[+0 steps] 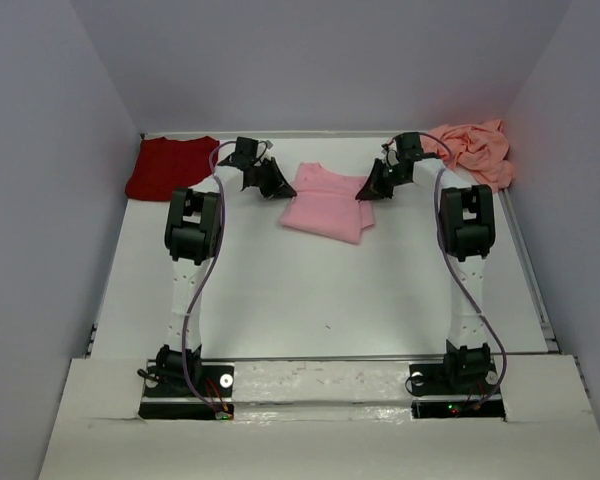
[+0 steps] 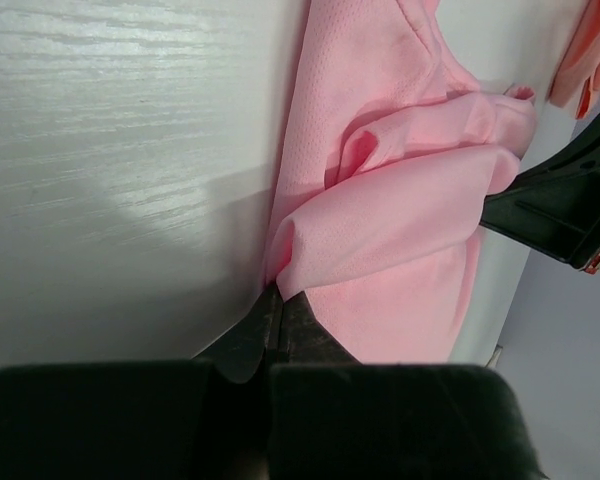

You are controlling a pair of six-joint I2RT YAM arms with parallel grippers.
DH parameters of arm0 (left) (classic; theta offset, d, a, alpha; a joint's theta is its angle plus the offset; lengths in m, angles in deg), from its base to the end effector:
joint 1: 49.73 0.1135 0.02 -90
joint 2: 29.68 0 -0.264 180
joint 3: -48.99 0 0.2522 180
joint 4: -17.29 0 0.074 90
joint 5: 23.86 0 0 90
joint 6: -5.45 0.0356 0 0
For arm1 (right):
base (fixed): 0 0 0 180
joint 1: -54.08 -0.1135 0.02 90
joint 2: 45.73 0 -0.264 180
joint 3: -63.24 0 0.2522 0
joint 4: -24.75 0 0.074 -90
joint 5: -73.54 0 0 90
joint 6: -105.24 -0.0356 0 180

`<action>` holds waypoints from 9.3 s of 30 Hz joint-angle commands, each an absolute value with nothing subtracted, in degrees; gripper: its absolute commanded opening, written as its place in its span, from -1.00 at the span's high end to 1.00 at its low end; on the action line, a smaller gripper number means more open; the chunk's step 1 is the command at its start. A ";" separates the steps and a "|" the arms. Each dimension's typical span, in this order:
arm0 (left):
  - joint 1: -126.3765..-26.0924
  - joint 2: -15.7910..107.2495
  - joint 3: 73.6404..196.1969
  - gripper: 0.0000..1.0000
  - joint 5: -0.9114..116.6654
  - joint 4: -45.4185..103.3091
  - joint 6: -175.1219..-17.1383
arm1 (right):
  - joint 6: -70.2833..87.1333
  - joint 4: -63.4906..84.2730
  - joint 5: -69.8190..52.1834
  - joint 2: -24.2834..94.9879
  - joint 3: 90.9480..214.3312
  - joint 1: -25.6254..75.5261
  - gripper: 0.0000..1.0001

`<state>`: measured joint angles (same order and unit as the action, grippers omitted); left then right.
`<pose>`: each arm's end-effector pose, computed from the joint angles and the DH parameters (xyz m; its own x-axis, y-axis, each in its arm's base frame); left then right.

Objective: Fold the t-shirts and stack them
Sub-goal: Fold the tshirt, then neatly place the folded tshirt to the corner

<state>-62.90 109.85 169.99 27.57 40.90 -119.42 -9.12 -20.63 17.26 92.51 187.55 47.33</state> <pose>0.5163 -0.1436 0.1364 -0.8952 -0.2496 -0.3692 0.1420 0.6256 -0.7671 0.5087 0.0801 0.1395 -0.9343 0.2349 -0.2680 0.0069 0.7638 0.6454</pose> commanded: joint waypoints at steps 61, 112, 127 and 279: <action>-67.76 63.49 138.33 0.06 45.66 62.07 -108.11 | -1.81 -28.55 13.08 55.88 155.58 35.71 -0.57; -81.46 75.96 125.59 1.00 10.86 33.07 -116.37 | -30.55 5.97 34.16 46.29 120.43 24.99 1.00; -83.48 82.47 126.03 1.00 9.63 29.03 -117.25 | -31.00 12.14 36.37 58.85 118.84 22.88 1.00; -63.81 99.25 160.90 1.00 50.32 62.94 -101.70 | 2.23 -22.85 7.53 40.67 145.74 34.13 -0.48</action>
